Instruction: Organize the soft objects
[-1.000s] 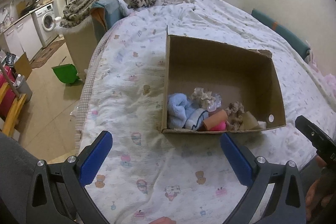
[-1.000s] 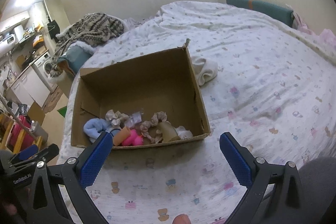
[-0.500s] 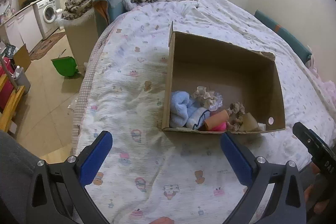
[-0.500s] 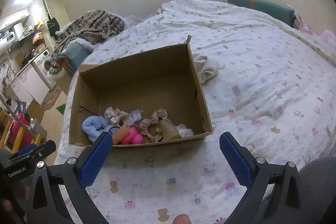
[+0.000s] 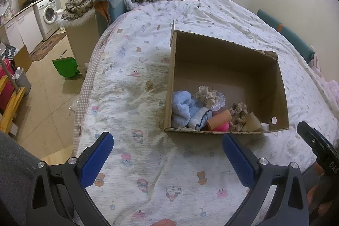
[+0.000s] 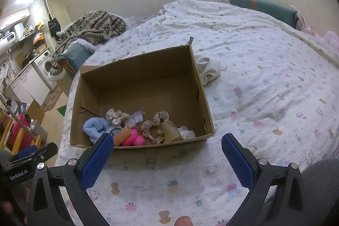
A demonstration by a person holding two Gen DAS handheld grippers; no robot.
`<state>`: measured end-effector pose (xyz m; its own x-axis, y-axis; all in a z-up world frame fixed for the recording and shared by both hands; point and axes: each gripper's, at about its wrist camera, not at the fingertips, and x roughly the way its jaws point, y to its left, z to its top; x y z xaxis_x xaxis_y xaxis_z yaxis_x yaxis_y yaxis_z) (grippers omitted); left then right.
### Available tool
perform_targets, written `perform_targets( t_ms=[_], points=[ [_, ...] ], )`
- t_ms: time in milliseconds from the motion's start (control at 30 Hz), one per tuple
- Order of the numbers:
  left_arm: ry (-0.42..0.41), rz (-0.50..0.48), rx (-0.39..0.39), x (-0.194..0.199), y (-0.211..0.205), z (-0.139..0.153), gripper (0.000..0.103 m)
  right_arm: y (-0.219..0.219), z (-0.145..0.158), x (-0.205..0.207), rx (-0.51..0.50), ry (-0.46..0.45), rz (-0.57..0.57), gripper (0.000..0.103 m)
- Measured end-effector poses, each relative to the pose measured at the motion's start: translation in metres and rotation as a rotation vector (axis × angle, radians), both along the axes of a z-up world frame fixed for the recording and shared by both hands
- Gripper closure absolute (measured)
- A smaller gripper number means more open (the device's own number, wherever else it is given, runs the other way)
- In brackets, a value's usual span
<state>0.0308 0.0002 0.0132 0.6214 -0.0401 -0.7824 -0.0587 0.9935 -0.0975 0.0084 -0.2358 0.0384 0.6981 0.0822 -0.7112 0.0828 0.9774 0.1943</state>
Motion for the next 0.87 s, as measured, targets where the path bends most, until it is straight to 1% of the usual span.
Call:
perform_targets(
  t_ms=[267, 400, 533, 867],
  points=[
    [-0.002, -0.002, -0.004, -0.0001, -0.0004, -0.0004, 0.001, 0.0008, 0.0003, -0.0005, -0.001, 0.000, 0.002, 0.000],
    [-0.019, 0.000, 0.002, -0.0010, -0.0003, 0.0005, 0.001, 0.0005, 0.0001, -0.0003, 0.003, 0.000, 0.002, 0.000],
    [-0.005, 0.000, -0.004, -0.0009, -0.0003, -0.0007, 0.001, 0.0008, 0.0011, -0.0015, 0.005, -0.003, 0.002, 0.000],
    [-0.012, -0.011, -0.014, -0.0040, -0.0024, 0.0020, 0.001, 0.0017, 0.0020, -0.0021, 0.004, -0.002, 0.002, 0.000]
  ],
)
